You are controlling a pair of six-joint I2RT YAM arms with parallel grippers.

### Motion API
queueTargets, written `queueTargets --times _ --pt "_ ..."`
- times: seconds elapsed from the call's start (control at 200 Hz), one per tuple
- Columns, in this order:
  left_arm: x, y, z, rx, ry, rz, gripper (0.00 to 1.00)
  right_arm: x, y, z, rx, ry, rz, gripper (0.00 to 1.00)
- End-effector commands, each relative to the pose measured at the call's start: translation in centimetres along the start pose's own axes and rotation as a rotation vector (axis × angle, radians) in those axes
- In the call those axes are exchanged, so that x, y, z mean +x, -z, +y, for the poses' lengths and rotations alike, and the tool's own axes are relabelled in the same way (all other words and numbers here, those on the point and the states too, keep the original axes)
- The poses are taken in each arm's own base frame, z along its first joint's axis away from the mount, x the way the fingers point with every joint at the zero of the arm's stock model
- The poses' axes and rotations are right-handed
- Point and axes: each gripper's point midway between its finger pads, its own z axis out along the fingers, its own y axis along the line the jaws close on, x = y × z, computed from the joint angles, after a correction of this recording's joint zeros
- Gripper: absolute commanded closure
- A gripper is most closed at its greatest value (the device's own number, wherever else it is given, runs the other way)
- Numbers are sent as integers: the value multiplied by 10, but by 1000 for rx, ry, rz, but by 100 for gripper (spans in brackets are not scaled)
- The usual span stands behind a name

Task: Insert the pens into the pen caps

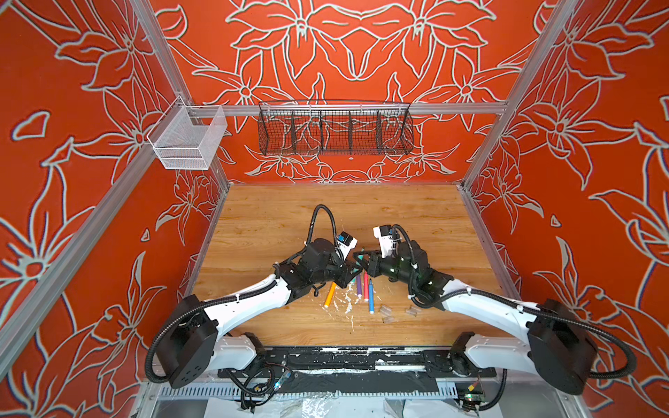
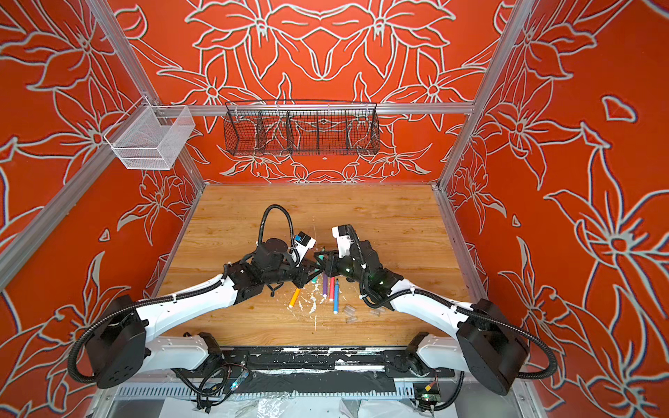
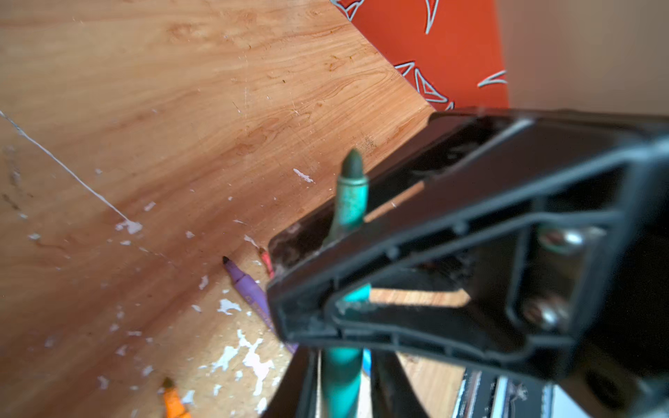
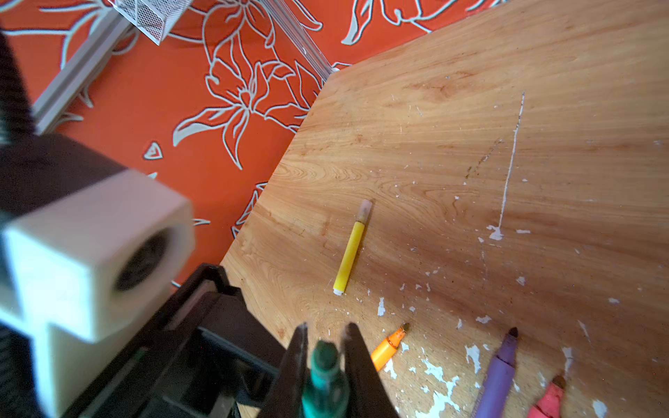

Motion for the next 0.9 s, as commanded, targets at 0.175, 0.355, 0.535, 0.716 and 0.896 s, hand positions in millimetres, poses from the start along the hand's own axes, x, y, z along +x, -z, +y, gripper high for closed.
queueTargets --times 0.175,0.355,0.535,0.716,0.896 --pt "-8 -3 -7 30 -19 -21 61 -8 7 14 -72 -54 -64 100" --pt "-6 -4 -5 20 -16 -19 59 -6 4 15 -104 -107 -66 100" --pt "-6 -5 -2 10 -14 -21 58 -3 3 19 -142 -157 -65 100" --pt "-5 -6 -2 10 -12 -25 73 0 3 22 -144 -164 -69 100" --pt "-4 -7 -2 11 -11 -19 73 1 5 23 -164 -209 -78 100"
